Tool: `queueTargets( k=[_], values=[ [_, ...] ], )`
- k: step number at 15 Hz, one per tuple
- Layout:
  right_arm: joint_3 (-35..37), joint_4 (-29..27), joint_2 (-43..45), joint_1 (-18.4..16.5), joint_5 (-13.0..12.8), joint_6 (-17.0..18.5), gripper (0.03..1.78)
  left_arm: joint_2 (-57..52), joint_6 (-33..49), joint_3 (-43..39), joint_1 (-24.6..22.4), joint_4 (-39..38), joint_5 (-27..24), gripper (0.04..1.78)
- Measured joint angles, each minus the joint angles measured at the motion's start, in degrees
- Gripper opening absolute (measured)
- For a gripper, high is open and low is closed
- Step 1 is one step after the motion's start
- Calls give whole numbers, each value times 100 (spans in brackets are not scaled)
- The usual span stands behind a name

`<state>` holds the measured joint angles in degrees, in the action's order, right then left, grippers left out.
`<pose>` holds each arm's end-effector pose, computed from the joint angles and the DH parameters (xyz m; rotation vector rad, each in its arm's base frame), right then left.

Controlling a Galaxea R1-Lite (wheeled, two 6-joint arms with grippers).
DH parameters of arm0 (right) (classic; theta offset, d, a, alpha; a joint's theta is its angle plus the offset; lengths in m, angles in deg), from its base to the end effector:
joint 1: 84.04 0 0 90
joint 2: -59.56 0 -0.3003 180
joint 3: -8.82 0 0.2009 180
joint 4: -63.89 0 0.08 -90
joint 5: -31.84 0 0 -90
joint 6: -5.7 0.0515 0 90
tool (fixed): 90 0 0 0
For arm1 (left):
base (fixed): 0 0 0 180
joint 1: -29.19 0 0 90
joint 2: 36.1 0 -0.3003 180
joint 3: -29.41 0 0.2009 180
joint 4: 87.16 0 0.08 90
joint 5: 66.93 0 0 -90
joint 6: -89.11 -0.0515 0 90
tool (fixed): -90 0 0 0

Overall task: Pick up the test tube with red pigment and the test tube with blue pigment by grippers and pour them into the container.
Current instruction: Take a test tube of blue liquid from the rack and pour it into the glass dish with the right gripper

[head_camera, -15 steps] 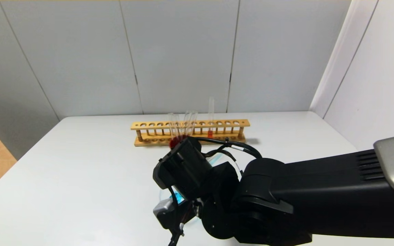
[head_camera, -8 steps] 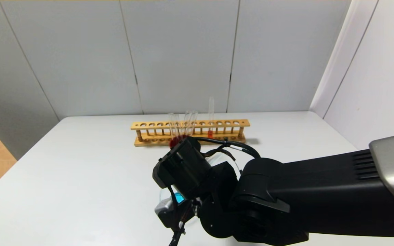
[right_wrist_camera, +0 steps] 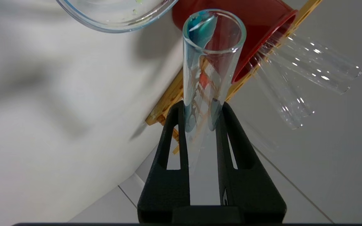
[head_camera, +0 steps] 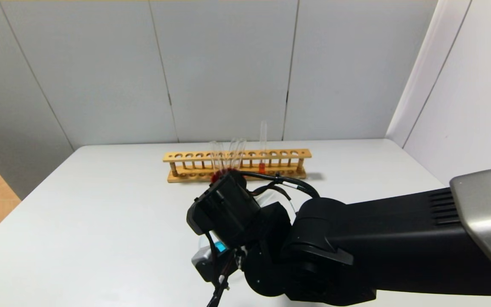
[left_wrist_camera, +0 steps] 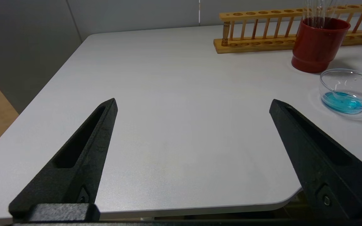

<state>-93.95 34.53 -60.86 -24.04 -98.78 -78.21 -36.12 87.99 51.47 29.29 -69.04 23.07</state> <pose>0.2414 0.3510 0.1109 -2.0429 0.2116 0.6995 0.0171 0.0000 0.0845 0.0195 -0.0691 -0.0011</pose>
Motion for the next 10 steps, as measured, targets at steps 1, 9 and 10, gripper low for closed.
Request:
queueTargets(
  k=[1, 9, 10],
  values=[
    [-33, 2, -15, 2, -4, -73, 27, 0, 0, 0, -5, 0, 0, 171],
    [-105, -2, -72, 88, -20, -137, 27, 0, -2, 0, 0, -2, 0, 171],
    [-113, -2, -78, 91, -48, -140, 27, 0, -2, 0, 0, 0, 0, 171]
  ],
)
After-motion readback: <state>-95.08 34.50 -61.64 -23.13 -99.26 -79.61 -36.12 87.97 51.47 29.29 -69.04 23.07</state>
